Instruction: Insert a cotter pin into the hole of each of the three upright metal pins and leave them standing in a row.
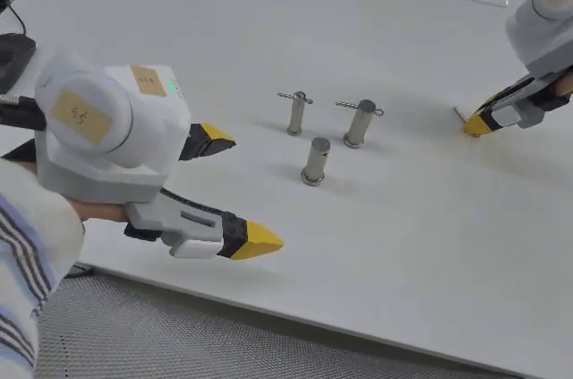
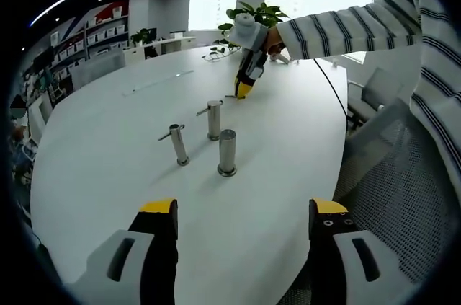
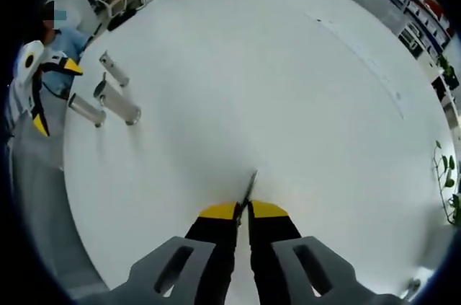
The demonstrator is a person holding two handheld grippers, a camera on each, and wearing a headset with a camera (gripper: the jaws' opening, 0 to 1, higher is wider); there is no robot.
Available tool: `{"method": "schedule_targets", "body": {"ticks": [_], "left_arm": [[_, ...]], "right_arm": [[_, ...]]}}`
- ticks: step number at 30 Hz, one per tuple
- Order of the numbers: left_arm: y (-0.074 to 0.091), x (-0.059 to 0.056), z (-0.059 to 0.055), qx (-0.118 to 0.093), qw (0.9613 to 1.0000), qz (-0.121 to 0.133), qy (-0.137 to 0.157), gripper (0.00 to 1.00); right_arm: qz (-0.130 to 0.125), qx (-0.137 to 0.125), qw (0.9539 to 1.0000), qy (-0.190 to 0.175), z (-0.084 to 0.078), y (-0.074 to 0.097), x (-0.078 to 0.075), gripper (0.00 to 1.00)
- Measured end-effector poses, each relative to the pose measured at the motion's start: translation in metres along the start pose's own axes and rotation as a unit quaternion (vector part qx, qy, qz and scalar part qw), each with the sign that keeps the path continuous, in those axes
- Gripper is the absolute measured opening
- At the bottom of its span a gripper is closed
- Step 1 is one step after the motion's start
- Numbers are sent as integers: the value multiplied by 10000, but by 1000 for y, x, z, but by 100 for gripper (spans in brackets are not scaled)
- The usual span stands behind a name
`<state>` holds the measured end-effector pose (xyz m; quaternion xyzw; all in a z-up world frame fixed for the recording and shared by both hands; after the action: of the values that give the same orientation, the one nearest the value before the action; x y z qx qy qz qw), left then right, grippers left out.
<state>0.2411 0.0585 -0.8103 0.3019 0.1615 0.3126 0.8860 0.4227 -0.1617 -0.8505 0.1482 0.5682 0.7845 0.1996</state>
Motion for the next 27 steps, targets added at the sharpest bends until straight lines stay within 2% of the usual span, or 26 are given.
{"method": "schedule_targets", "body": {"ticks": [5,9,14,27], "left_arm": [[-1,0,-3,63,10000,7,-12,73],[-2,1,-4,91,10000,32,-18,73],[-3,0,-5,129,9999,26,-33,72],[-7,-3,-7,245,9996,-18,-116,71]], "right_arm": [[-30,171,9998,111,-1,1,2,6],[-48,354,9987,370,-2,1,3,6],[-4,498,9975,497,-2,-1,-1,5],[-109,568,9969,534,-2,-6,-14,3]]}}
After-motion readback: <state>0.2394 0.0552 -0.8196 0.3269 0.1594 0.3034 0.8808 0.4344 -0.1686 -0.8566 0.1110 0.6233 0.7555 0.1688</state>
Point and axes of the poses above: the centre of the closed fingertips' face, and the gripper's own axes: y roughly backward along the fingers, x roughly to its left, z roughly out of its top, the point moved 1 cm from there along y, roughly backward along the fingers, and after that the axes turned 1 degree about x, right-handed, at the moved point
